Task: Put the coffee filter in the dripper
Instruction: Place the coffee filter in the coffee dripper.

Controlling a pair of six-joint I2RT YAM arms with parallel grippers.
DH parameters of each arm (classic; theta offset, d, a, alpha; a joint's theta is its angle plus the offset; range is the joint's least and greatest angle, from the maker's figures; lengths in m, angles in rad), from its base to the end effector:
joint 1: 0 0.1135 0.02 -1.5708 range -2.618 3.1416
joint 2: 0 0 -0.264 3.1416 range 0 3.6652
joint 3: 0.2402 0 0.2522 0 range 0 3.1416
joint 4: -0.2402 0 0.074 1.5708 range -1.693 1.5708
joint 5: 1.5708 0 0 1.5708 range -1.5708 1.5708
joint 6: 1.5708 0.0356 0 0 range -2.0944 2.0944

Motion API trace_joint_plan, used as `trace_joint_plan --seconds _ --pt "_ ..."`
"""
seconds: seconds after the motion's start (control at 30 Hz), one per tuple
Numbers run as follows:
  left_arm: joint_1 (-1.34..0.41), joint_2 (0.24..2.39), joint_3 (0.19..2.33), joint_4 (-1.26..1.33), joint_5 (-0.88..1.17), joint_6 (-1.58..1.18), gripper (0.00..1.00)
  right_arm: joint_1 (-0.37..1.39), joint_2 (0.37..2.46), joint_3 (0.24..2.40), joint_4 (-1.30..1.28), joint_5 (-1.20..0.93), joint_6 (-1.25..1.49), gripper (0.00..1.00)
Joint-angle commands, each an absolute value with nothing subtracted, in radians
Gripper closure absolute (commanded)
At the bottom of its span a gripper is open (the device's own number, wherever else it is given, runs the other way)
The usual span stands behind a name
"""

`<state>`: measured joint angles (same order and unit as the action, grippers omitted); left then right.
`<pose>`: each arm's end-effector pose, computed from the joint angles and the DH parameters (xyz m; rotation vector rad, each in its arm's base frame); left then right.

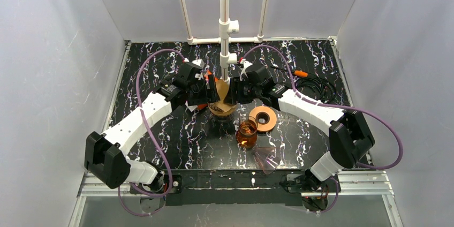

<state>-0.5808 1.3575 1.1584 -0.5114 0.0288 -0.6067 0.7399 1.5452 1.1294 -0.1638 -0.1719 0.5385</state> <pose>0.2496 -0.1650 0.3104 -0.0150 2.3674 -0.6360 0.2565 0.2424 0.2736 -0.3358 2.2642 0.8955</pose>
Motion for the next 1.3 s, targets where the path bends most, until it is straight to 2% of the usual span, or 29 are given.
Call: trace_joint_plan --seconds 0.0,0.13,0.3,0.47,0.7,0.83,1.0,1.13,1.27 --pt "-0.577 1.294 1.214 -0.589 0.048 -0.602 0.27 0.743 1.555 1.123 -0.165 -0.183 0.541 0.43" --pt "-0.577 1.291 1.256 -0.636 0.057 -0.590 0.26 0.744 1.549 1.124 -0.167 -0.181 0.539 0.44" --pt "-0.577 1.314 1.279 -0.635 0.086 -0.577 0.37 0.744 1.546 1.133 -0.168 -0.184 0.536 0.43" --pt "-0.578 1.358 1.313 -0.634 0.113 -0.567 0.54 0.744 1.545 1.141 -0.167 -0.194 0.534 0.42" --pt "-0.578 1.396 1.332 -0.618 0.131 -0.554 0.59 0.744 1.545 1.150 -0.167 -0.207 0.534 0.41" --pt "-0.583 1.402 1.342 -0.624 0.116 -0.532 0.82 0.744 1.546 1.154 -0.167 -0.216 0.535 0.40" --pt "-0.619 1.421 1.396 -0.690 0.031 -0.483 0.95 0.744 1.543 1.156 -0.167 -0.214 0.539 0.38" --pt "-0.654 1.441 1.442 -0.741 -0.058 -0.452 1.00 0.744 1.545 1.159 -0.167 -0.215 0.541 0.37" --pt "-0.687 1.460 1.483 -0.800 -0.137 -0.424 1.00 0.744 1.542 1.161 -0.167 -0.213 0.542 0.37"
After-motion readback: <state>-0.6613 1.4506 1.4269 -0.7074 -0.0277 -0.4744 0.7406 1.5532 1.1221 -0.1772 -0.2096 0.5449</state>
